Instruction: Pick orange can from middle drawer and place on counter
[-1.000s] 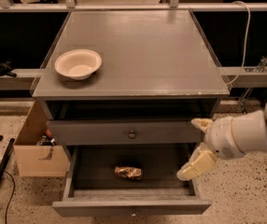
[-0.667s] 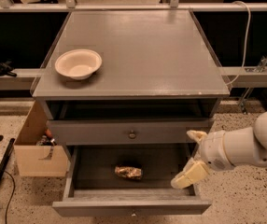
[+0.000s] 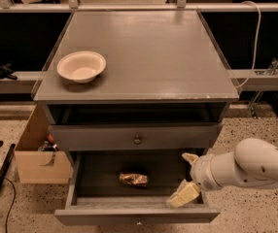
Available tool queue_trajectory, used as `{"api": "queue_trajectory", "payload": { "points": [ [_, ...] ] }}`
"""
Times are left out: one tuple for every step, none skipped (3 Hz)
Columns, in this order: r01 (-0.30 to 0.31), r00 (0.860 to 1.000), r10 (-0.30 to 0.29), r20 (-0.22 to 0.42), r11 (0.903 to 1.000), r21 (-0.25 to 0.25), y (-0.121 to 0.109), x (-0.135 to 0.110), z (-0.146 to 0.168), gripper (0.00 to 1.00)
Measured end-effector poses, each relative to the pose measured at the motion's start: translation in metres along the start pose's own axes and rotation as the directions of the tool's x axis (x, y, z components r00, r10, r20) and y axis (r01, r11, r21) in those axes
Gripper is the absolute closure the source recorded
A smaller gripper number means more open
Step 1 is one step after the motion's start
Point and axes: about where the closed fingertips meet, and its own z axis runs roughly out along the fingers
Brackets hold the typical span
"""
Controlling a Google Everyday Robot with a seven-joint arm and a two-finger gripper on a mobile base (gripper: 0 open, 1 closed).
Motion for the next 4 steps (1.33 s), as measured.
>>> {"api": "queue_trajectory", "payload": {
  "points": [
    [0.000, 1.000, 0.000, 0.000, 1.0000, 0.000, 0.000, 0.000, 0.000, 0.00],
    [-0.022, 1.000, 0.022, -0.009, 0.9996, -0.018, -0.003, 0.010, 0.015, 0.00],
    [-0.034, 0.999, 0.032, -0.039, 0.9969, -0.071, -0.005, 0.026, 0.058, 0.00],
    [-0.033, 0.998, 0.028, -0.055, 0.9947, -0.098, -0.007, 0.032, 0.084, 0.00]
  ]
}}
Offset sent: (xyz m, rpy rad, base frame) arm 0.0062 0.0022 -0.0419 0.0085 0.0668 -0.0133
